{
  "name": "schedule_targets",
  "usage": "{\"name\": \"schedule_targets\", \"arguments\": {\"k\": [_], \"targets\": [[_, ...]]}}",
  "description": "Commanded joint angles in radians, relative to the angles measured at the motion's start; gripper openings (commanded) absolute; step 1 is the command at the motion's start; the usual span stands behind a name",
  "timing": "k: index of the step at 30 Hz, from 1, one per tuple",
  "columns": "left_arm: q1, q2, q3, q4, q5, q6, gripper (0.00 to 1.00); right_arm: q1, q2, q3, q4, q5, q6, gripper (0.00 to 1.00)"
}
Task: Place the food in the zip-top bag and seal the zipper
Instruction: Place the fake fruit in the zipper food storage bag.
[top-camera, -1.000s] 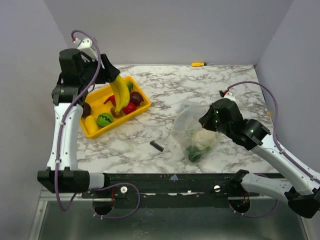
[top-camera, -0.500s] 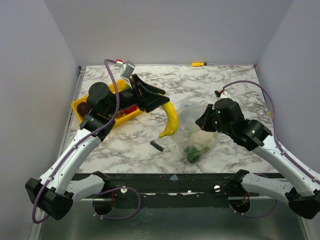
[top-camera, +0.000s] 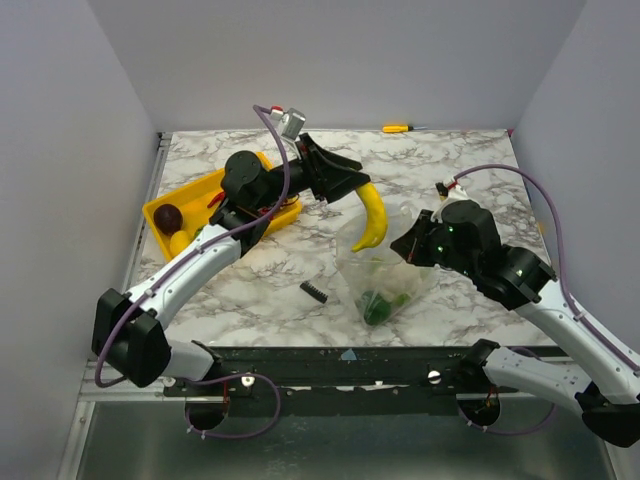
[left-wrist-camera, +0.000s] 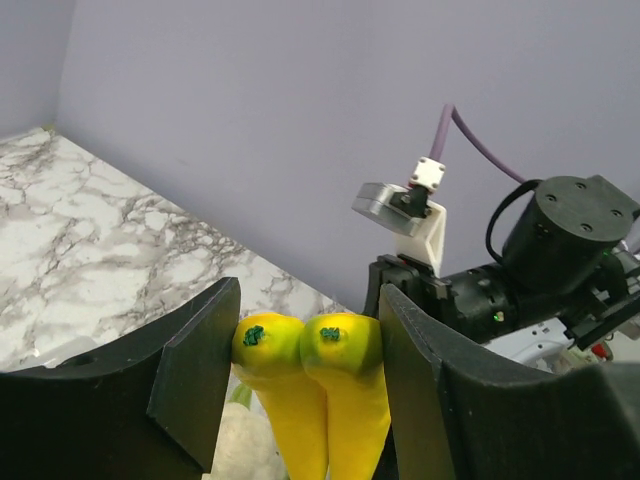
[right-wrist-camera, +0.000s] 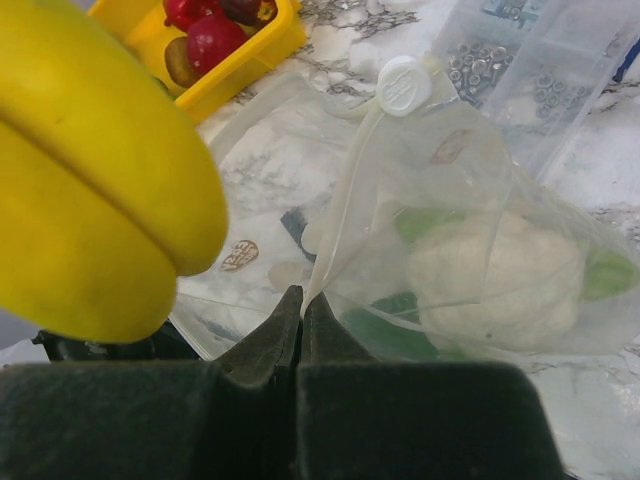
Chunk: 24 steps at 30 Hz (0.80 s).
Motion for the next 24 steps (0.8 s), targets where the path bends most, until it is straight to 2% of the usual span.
{"name": "schedule_targets", "arguments": {"k": [1, 6, 12, 16, 20, 24], "targets": [[-0.008, 0.081, 0.048, 0.157, -0.024, -0.019, 0.08, 0.006, -0.006, 0.004, 0.035, -0.025, 0.004, 0.00], [-0.034, 0.136, 0.064, 0.147, -0.032, -0.004, 0.07, 0.006, -0.007, 0.014, 0.036, -0.016, 0.005, 0.00], [-0.089, 0.115, 0.026, 0.014, -0.066, 0.121, 0.06, 0.006, -0.013, 0.025, 0.042, 0.012, 0.023, 0.00], [-0.114, 0.071, -0.008, -0.117, -0.110, 0.223, 0.06, 0.005, -0.029, 0.032, 0.048, 0.033, 0.027, 0.00], [-0.163, 0.053, 0.031, -0.312, -0.197, 0.337, 0.06, 0.006, -0.045, 0.032, 0.060, 0.048, 0.027, 0.00], [-0.213, 0.067, 0.071, -0.437, -0.273, 0.363, 0.06, 0.006, -0.046, 0.026, 0.071, 0.048, 0.034, 0.00]]}}
